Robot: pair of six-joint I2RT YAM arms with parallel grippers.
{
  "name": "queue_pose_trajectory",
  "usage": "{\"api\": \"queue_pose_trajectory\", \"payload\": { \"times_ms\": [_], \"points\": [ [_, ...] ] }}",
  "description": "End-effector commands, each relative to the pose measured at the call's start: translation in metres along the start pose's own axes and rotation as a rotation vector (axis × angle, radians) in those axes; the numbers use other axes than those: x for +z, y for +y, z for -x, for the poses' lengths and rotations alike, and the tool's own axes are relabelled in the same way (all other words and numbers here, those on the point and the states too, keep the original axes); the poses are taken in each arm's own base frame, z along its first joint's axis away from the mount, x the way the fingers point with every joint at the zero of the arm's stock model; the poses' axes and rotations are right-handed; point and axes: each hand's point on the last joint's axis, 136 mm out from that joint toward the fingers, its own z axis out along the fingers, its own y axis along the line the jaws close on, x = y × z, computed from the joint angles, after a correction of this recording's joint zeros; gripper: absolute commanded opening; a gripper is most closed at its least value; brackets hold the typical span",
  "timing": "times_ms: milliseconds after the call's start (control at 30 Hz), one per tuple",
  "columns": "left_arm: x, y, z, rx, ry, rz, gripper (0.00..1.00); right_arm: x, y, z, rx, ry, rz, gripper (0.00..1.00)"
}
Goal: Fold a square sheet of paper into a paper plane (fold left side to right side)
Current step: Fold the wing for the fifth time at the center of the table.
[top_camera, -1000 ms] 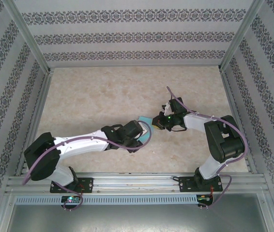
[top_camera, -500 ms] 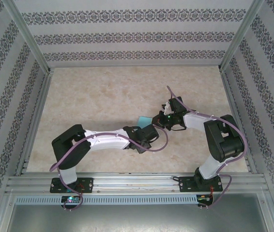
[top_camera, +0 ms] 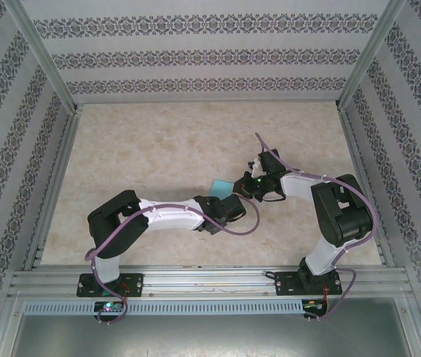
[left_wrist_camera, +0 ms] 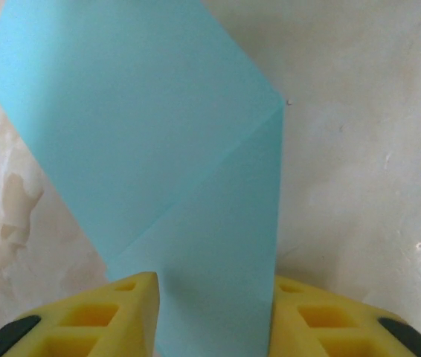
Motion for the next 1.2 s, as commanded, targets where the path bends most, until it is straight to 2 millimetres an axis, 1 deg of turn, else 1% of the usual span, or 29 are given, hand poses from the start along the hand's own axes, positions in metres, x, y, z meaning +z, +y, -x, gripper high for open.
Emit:
{"api": "queue_pose_trajectory", "payload": {
  "times_ms": [0,200,233,267,367,433,567,700,767,833,933,1033,1167],
  "points": [
    [0.001,-0.005,-0.003,0.018,0.021,0.0,0.33,0.002,0.001,0.002,0.009,0.009,-0.007,0.02],
    [0.004,-0.009,-0.004,0.008,0.021,-0.018,0.18,0.0,-0.002,0.005,0.011,-0.007,-0.022,0.05],
    [0.004,-0.01,-0.003,0.003,0.019,-0.021,0.14,-0.002,-0.003,0.006,0.011,-0.015,-0.026,0.06],
    [0.004,-0.01,-0.003,0.0,0.016,-0.026,0.1,-0.004,-0.003,0.007,0.008,-0.025,-0.029,0.09],
    [0.004,-0.013,-0.001,-0.015,0.009,-0.044,0.04,-0.014,-0.005,0.011,-0.004,-0.064,-0.046,0.2],
    [0.004,-0.015,0.0,-0.027,0.008,-0.059,0.01,-0.026,-0.008,0.015,-0.009,-0.105,-0.065,0.28],
    [0.001,-0.019,0.003,-0.079,0.011,-0.129,0.0,-0.063,-0.023,0.023,-0.014,-0.217,-0.12,0.41],
    [-0.005,-0.025,0.01,-0.204,0.018,-0.303,0.0,-0.097,-0.035,0.023,-0.043,-0.316,-0.16,0.49],
    [-0.008,-0.028,0.015,-0.275,0.028,-0.398,0.0,-0.106,-0.04,0.02,-0.066,-0.341,-0.172,0.52],
    [-0.011,-0.031,0.02,-0.342,0.039,-0.5,0.0,-0.11,-0.042,0.016,-0.089,-0.351,-0.174,0.54],
    [-0.011,-0.033,0.027,-0.446,0.051,-0.632,0.0,-0.109,-0.042,0.01,-0.116,-0.347,-0.148,0.55],
    [-0.01,-0.033,0.035,-0.547,0.047,-0.752,0.0,-0.102,-0.039,0.005,-0.132,-0.332,-0.107,0.56],
    [-0.006,-0.03,0.044,-0.678,0.026,-0.868,0.0,-0.088,-0.032,-0.002,-0.177,-0.303,-0.09,0.56]
  ]
}}
